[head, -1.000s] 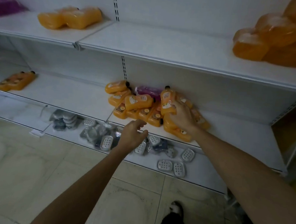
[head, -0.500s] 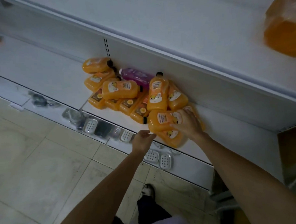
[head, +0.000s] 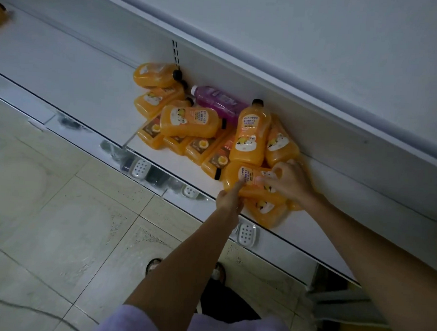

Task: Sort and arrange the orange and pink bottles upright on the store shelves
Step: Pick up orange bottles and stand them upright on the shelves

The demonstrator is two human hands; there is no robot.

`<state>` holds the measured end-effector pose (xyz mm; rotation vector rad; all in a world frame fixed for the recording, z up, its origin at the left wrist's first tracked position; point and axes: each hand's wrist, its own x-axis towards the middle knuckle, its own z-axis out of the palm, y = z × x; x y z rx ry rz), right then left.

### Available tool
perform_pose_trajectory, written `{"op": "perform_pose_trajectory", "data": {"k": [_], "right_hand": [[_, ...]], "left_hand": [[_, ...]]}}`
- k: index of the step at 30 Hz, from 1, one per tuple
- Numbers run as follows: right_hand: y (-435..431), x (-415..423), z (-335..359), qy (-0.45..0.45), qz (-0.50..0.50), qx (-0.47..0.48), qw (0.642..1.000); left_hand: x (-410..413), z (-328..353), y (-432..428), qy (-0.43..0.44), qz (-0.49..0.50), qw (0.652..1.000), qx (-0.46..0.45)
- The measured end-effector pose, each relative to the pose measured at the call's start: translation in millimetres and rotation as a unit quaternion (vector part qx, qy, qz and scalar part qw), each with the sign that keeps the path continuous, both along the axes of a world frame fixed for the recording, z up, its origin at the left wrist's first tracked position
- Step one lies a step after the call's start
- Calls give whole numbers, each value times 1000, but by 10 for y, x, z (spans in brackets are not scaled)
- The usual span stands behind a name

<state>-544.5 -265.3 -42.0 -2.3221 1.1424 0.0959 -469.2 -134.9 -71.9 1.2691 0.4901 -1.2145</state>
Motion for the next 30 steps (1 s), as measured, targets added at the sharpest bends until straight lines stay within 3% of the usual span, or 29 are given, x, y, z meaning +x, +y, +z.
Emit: {"op": "perform_pose_trajectory", "data": {"k": [3,7,13,22,30], "right_hand": [[-92,200,45,-80,-79,8,994],[-184,597,-52,-88,-103,-74,988],[-272,1106,-101,-1,-69,-122,990],[-164,1306,-98,-30,-151,-31,988],[35,1288,4,-171,-113,31,978]], "left_hand": [[-42,-63,64,1,24,999,-43],[95,-119,329,-22,22,996,-81],[513,-54,752,-102,-11,991,-86],[725,95,954,-134,-3,991,-26],[840,206,1137,-152,-22,988,-16]]}}
